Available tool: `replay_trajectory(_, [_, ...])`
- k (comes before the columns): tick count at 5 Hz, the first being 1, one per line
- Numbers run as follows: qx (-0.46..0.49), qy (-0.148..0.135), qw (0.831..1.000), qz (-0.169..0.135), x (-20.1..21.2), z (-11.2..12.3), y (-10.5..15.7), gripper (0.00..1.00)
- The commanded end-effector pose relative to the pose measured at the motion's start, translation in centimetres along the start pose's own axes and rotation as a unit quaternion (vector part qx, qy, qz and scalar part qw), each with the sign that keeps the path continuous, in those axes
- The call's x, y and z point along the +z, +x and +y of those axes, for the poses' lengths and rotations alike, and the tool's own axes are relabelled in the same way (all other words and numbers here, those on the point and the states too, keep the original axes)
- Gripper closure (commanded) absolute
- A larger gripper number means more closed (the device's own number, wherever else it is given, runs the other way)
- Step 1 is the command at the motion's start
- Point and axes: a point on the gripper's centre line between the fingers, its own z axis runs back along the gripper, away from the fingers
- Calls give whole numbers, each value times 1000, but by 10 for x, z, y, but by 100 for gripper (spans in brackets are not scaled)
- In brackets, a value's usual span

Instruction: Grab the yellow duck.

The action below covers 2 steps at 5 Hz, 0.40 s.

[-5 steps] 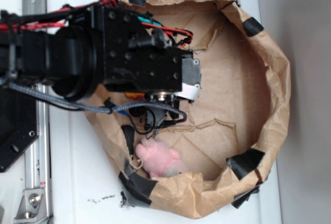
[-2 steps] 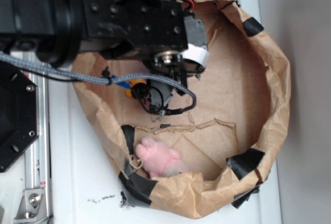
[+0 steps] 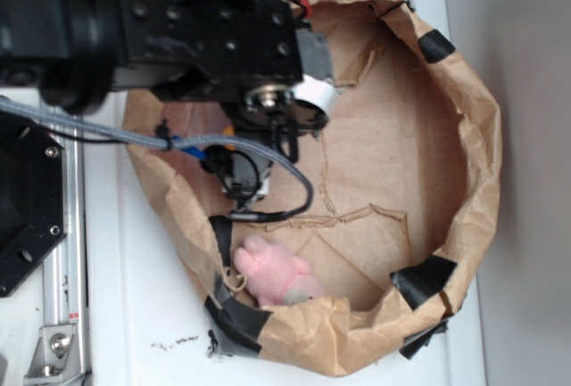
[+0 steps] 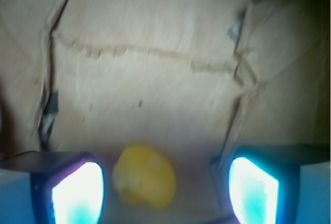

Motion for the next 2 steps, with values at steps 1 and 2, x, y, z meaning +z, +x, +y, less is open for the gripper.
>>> replay_trajectory(1, [-3,13,1000,1,-3,1,-10,0])
replay_trajectory(2, [-5,9,1000,7,-6,-3,-13,0])
